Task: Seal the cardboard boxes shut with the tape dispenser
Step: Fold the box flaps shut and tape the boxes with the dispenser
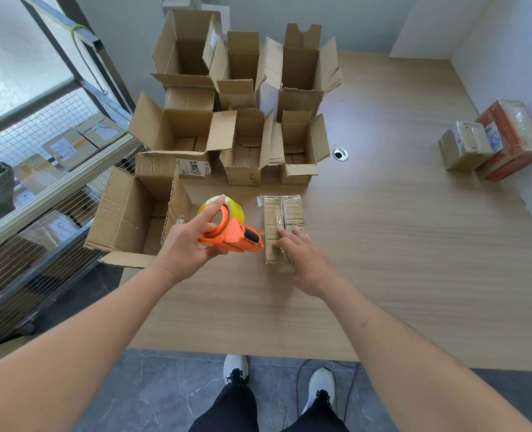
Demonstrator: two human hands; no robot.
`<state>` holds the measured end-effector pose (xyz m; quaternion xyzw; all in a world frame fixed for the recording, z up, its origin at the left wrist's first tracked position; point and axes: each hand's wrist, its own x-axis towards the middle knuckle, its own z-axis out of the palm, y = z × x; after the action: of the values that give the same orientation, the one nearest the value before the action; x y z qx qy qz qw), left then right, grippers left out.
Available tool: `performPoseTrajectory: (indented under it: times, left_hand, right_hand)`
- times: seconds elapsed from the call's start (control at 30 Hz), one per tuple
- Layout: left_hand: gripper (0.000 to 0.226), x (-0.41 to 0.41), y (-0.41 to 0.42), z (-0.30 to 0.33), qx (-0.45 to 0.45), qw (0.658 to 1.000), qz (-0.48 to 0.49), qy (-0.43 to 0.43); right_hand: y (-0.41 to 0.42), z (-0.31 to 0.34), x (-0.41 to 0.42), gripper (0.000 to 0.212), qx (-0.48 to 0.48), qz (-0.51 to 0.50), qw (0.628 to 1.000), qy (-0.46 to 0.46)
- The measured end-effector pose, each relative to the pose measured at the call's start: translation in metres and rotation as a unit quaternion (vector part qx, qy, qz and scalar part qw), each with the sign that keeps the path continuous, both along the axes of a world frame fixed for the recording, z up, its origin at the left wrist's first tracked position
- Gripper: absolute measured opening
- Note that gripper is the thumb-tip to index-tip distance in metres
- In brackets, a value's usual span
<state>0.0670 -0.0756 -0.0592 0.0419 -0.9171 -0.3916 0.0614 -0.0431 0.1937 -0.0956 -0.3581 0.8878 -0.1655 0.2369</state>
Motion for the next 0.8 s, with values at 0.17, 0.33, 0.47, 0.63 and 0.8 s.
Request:
performPoseTrajectory:
  times: [0.17,0.33,0.47,0.63,0.8]
  left_hand:
    - [0.103,0.005,0.005,0.001,0.015,1.0,-0.016,-0.017]
    - [0.105,0.011,0.011,0.005,0.014,0.999,-0.027,-0.027]
    - [0.103,0.015,0.018,0.007,0.008,0.998,-0.046,-0.042]
    - [0.085,0.017,0.029,0.024,-0.117,0.97,-0.167,-0.133]
    - [0.081,0.022,0.03,0.03,-0.134,0.955,-0.213,-0.157]
  right_hand:
    - [-0.006,0.013,0.008,0.04,-0.271,-0.162,0.945,-0.081]
    - [-0.026,0.035,0.021,0.017,-0.329,-0.161,0.924,-0.108]
    - [-0.026,0.033,0.022,0.002,-0.339,-0.206,0.914,-0.086]
    - [-0.011,0.027,0.023,0.02,-0.329,-0.291,0.889,-0.127]
    - [0.011,0.019,0.029,0.021,-0.293,-0.352,0.882,-0.116]
